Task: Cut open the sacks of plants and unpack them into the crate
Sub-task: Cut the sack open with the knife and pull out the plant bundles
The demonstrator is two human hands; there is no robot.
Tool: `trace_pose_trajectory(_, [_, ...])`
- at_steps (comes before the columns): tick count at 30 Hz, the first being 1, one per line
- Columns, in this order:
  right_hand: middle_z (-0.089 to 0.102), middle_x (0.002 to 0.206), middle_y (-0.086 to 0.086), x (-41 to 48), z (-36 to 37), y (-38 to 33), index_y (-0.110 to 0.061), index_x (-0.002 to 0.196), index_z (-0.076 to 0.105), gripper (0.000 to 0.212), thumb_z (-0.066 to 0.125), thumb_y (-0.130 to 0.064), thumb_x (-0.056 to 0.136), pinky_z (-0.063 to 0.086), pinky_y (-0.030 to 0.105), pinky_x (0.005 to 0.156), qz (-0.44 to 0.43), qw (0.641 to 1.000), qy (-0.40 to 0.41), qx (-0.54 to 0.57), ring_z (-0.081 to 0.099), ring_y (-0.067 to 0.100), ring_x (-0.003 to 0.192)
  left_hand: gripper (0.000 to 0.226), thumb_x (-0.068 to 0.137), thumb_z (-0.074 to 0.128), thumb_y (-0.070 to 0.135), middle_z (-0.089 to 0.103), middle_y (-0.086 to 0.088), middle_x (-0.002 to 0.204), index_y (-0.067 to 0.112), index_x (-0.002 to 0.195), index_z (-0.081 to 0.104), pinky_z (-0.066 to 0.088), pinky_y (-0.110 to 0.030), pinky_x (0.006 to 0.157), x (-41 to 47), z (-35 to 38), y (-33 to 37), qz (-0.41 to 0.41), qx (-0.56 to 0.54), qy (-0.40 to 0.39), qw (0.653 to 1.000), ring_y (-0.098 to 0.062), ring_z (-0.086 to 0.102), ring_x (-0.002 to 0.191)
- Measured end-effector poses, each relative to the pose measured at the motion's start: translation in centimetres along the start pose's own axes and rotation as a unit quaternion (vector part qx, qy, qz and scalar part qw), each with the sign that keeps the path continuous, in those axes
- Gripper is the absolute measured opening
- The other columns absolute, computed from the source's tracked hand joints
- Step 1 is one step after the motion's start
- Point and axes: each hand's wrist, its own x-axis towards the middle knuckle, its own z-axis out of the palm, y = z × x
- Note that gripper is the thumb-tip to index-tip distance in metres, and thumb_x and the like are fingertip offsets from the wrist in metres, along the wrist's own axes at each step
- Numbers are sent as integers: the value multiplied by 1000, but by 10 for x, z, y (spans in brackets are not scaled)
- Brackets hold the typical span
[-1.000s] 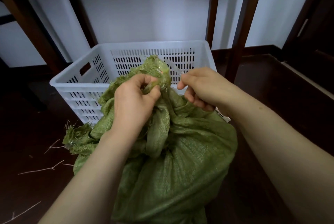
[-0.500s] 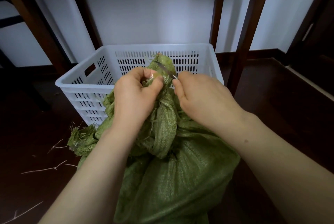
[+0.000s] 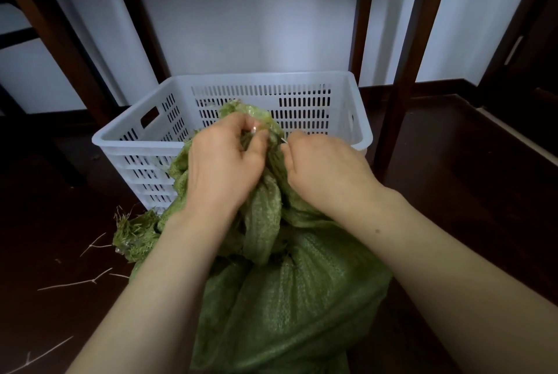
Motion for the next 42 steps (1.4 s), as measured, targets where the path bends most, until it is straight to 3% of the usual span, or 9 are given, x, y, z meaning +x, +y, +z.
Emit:
trace_pose_trajectory(3, [50,70,-3,3,-6,5,-15,83,52,25,38,-27,101,40,28,56,38,991,-74,106,52,16,66,6,89,62,27,67,2,85,22,91,65,54,-43,75,4,-4,-8,-28,-6,0,1000,-22,63,81])
trace_pose_trajectory(9, [49,50,2,13,-15,28,-12,82,57,16,47,-19,92,21,12,34,229,840,-28,492,28,10,27,3,86,67,27,68,5,88,28,88,65,52,-39,80,2,-2,-5,-1,-20,-42,999,-20,62,83])
trace_pose_trajectory(14, [67,71,8,18,2,38,-1,122,53,67,71,-48,79,25,13,31,229,833,-48,502,30,4,27,19,78,74,16,68,11,87,31,86,69,54,-36,78,-3,3,-5,54,-47,-91,993,-18,65,80])
trace_pose_trajectory(19, [56,40,1,23,18,44,3,106,54,30,66,-18,88,20,11,31,242,812,-16,530,28,6,23,11,73,77,19,67,5,77,19,84,76,55,-38,72,-10,18,-8,151,-71,-106,980,-17,64,76])
trace_pose_trajectory(25, [55,41,0,26,11,69,-4,73,56,19,61,-11,91,18,11,30,310,731,12,608,28,4,24,12,73,72,24,69,3,75,16,81,77,53,-35,71,-11,24,-1,191,-80,-133,969,-19,63,74])
trace_pose_trajectory(31, [54,52,1,24,22,77,-9,82,52,19,61,-23,92,19,13,29,302,705,9,642,37,5,30,9,73,79,13,71,2,78,19,79,76,55,-36,77,-11,19,1,85,-131,-214,964,-13,67,75])
trace_pose_trajectory(34, [58,60,-1,25,22,78,-9,95,54,18,58,-26,94,20,14,29,285,708,33,645,39,6,34,15,72,78,33,69,0,78,21,71,70,52,-27,75,-12,11,4,-29,-158,-161,974,-13,63,75])
trace_pose_trajectory(38, [56,48,-8,24,21,73,-9,86,51,18,56,-24,95,19,13,29,257,693,15,673,34,5,30,77,61,70,63,49,5,129,31,128,47,39,-34,102,-13,8,0,2,90,-246,965,-13,45,118])
trace_pose_trajectory(42, [42,34,-9,28,23,83,-9,80,48,19,55,-16,96,17,12,30,303,635,94,705,27,3,26,58,83,59,8,62,-2,124,28,137,49,45,-39,99,-26,19,8,59,90,-268,957,-22,58,112])
